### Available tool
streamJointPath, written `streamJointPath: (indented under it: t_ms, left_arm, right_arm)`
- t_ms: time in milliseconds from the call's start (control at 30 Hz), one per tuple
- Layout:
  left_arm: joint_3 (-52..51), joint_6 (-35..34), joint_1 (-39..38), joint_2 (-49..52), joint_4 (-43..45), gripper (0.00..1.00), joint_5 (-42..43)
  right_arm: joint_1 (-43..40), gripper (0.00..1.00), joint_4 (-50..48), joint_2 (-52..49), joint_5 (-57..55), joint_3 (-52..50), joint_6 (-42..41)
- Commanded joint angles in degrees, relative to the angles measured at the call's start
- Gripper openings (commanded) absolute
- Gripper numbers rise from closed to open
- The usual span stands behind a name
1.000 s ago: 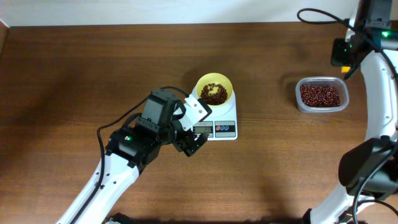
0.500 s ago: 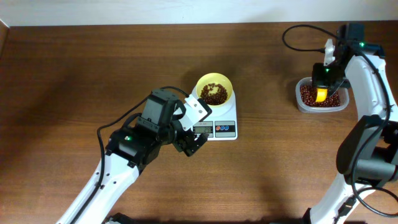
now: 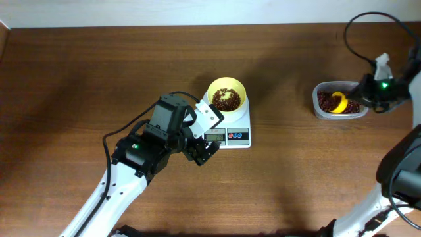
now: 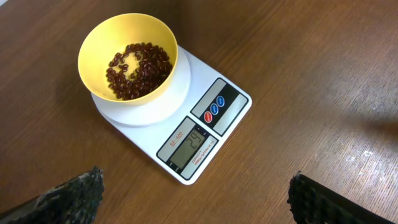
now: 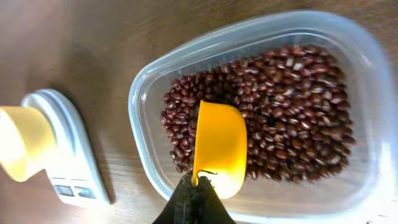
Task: Scoop item into bowl and weigh 50g on scale
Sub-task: 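Lift the filled scoop and carry it left over the yellow bowl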
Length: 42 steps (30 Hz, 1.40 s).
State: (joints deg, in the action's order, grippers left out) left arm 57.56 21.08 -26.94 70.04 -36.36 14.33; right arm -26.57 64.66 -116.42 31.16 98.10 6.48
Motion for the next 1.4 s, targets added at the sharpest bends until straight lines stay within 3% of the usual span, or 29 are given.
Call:
streamJointPath:
  t_ms: [0,133,467,900,1067,1367]
  left_arm:
    - [-0.31,0.9,-0.17,-0.52,0.09,0.99,-0.17]
    - [-0.31,0.9,-0.17,-0.52,0.09,0.99,-0.17]
    - [-0.31,0.9,-0.17,-0.52,0.09,0.99,-0.17]
    - [-0.31,0.9,-0.17,-0.52,0.09,0.99,-0.17]
    - [-0.31,0.9,-0.17,-0.52,0.09,0.99,-0.17]
    - [-0.31,0.9,-0.17,-0.52,0.09,0.99,-0.17]
  right_arm:
    - [-3.63,0.04,0.52,-0.33,8.68,-0.46,0.81]
    - [-7.67,0.04,1.22,-0.33,18.34,-0.46,2.91]
    - [-12.85,0.04,6.36,-0.33,25.7,-0.46,8.35]
    - [-13.53,0.04,7.61,-0.33,37.88,-0.46,8.33]
    - [-8.79,0.04,7.54,-0.33,38.03,-0.44,9.81]
    - [11.82,0.04,6.03,-0.33,37.4,-0.44,9.79]
